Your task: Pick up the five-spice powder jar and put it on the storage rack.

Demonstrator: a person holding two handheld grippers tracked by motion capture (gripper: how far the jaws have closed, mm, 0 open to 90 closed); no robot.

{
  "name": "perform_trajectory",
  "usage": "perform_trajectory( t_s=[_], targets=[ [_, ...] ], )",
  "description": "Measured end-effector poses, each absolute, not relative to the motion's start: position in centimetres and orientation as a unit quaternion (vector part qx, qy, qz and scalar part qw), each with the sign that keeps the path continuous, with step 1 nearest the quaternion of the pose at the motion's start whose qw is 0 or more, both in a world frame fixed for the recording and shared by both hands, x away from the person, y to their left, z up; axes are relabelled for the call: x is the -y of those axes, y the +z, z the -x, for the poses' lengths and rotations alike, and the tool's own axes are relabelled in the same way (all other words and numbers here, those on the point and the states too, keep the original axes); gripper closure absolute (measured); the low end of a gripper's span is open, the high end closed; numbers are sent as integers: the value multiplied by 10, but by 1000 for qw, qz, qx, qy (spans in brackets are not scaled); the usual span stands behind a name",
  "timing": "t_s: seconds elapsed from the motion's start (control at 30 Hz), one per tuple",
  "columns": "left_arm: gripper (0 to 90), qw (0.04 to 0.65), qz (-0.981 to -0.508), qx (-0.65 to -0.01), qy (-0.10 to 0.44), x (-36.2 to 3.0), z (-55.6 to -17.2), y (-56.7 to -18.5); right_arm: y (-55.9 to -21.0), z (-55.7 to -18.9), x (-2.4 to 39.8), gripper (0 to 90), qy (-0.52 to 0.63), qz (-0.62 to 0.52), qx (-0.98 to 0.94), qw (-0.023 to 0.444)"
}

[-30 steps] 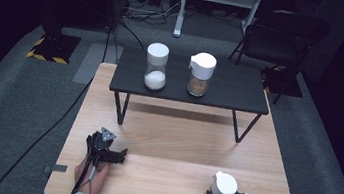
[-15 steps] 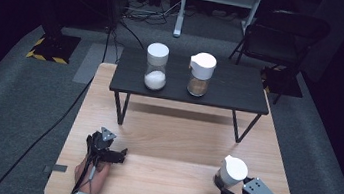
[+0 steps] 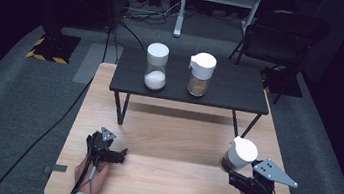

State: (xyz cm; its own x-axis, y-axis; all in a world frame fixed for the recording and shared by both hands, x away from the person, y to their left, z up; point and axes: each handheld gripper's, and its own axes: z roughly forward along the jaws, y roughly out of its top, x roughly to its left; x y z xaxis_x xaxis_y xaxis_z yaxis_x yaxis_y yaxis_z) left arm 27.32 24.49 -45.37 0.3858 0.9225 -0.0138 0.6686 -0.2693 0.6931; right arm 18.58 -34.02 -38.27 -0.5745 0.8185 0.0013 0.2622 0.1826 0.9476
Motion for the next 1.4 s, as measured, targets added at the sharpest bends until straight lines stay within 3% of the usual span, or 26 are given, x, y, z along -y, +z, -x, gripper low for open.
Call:
perform_trajectory(
  t_s=[1.4],
  targets=[
    [4, 313, -770, -518, 203, -244, -273, -454, -270, -286, 326, 300, 521, -361, -718, 288]
  ],
)
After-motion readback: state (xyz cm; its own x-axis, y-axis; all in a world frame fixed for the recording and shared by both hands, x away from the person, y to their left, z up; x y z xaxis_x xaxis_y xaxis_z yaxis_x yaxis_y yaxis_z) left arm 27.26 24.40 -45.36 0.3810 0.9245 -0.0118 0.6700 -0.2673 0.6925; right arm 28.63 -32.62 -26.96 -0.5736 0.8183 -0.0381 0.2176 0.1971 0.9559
